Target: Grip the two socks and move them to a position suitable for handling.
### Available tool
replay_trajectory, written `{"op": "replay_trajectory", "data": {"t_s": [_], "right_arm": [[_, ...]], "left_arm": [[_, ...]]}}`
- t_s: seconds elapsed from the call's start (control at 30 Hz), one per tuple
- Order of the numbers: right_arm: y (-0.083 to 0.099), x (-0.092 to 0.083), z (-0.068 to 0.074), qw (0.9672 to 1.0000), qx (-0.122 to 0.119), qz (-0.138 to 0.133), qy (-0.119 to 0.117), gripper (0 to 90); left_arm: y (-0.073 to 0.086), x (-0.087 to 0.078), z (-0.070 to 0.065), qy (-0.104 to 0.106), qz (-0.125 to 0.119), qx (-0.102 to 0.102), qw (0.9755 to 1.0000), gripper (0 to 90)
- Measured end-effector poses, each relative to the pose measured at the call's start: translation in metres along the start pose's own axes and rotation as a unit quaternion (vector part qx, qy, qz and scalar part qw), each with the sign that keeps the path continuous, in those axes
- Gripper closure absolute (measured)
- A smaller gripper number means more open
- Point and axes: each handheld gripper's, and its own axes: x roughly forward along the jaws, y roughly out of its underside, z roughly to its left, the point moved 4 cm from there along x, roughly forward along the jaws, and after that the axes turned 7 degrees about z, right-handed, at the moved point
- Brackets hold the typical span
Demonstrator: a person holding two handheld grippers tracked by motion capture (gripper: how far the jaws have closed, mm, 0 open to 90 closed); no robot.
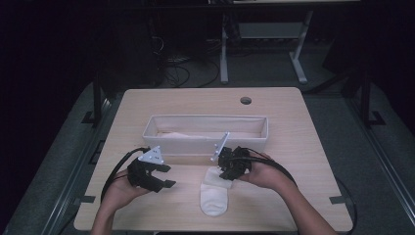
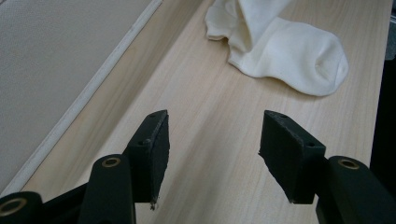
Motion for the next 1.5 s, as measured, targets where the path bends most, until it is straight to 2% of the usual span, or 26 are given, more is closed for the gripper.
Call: {"op": "replay_trajectory", "data": {"t_s": [0.23, 0.73, 0.93, 1.13, 1.3, 1.5], "right_arm": [[0.002, 0.001, 0.013, 0.9999, -0.013, -0.008, -0.003, 69.3], [0.004, -0.002, 0.034, 0.9990, -0.032, -0.018, -0.026, 65.6], [0.006, -0.008, 0.047, 0.9983, -0.042, -0.020, -0.036, 64.9], [0.008, -0.019, 0.054, 0.9975, -0.045, -0.038, -0.039, 65.7], [0.005, -0.010, 0.058, 0.9973, -0.048, -0.028, -0.048, 67.3], [0.004, 0.005, 0.066, 0.9951, -0.056, -0.020, -0.078, 69.1]], "left_arm": [[0.000, 0.001, 0.000, 0.002, 0.002, 0.002, 1.0000, 41.9], [-0.002, 0.003, -0.002, 0.005, 0.003, 0.003, 1.0000, 42.0], [-0.002, 0.003, -0.002, 0.005, 0.004, 0.004, 1.0000, 41.9], [-0.003, 0.004, -0.003, 0.006, 0.004, 0.003, 1.0000, 42.0], [-0.003, 0.004, -0.003, 0.006, 0.004, 0.003, 1.0000, 41.9], [-0.002, 0.003, -0.002, 0.005, 0.003, 0.003, 1.0000, 42.0]]}}
